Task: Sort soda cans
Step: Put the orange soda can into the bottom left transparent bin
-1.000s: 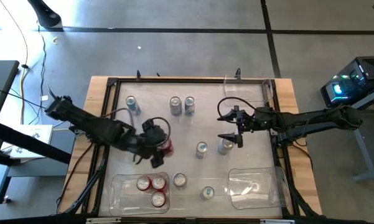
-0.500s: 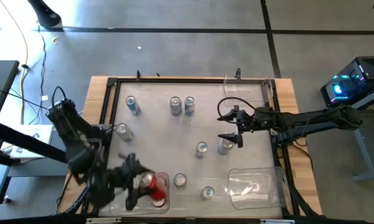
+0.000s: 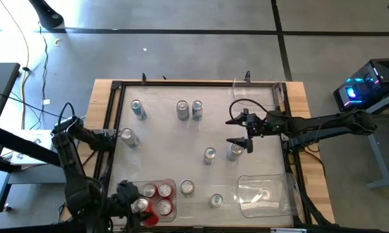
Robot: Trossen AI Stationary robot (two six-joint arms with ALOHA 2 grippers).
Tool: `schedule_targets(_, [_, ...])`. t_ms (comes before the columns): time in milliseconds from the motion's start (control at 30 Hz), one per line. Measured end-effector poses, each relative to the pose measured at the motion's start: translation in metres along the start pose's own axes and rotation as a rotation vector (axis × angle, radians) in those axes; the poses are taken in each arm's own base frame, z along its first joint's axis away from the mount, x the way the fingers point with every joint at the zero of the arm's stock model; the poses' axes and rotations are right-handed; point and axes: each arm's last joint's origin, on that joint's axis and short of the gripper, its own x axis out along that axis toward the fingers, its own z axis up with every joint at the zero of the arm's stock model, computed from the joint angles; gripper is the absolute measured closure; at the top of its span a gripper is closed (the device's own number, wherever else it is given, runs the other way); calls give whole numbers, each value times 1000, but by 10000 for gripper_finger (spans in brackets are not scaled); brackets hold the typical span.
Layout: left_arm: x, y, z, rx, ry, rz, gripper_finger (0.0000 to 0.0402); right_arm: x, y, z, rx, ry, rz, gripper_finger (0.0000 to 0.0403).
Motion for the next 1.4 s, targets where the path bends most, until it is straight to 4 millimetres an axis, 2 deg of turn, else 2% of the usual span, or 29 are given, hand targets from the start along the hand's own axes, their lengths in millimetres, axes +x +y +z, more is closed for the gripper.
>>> schedule_targets(200, [10,9,-12,-29,100,134,113,0,0,0,0,0,0,20])
schedule_targets(567, [57,5,-54,55,69,271,113,0,1,3,9,-29,6,20])
schedule_targets(767, [76,6,-69,95,19,309,112,0,1,3,18,-34,8,20])
schedule_targets(967, [90,8,-82,125,18,344,86,0,1,4,18,-37,11,20])
schedule_targets(1200, [101,9,-93,145,29,371,82,0,1,4,18,-37,11,20])
schedule_targets(1400, [104,9,-94,121,20,374,80,0,1,3,18,-35,11,20])
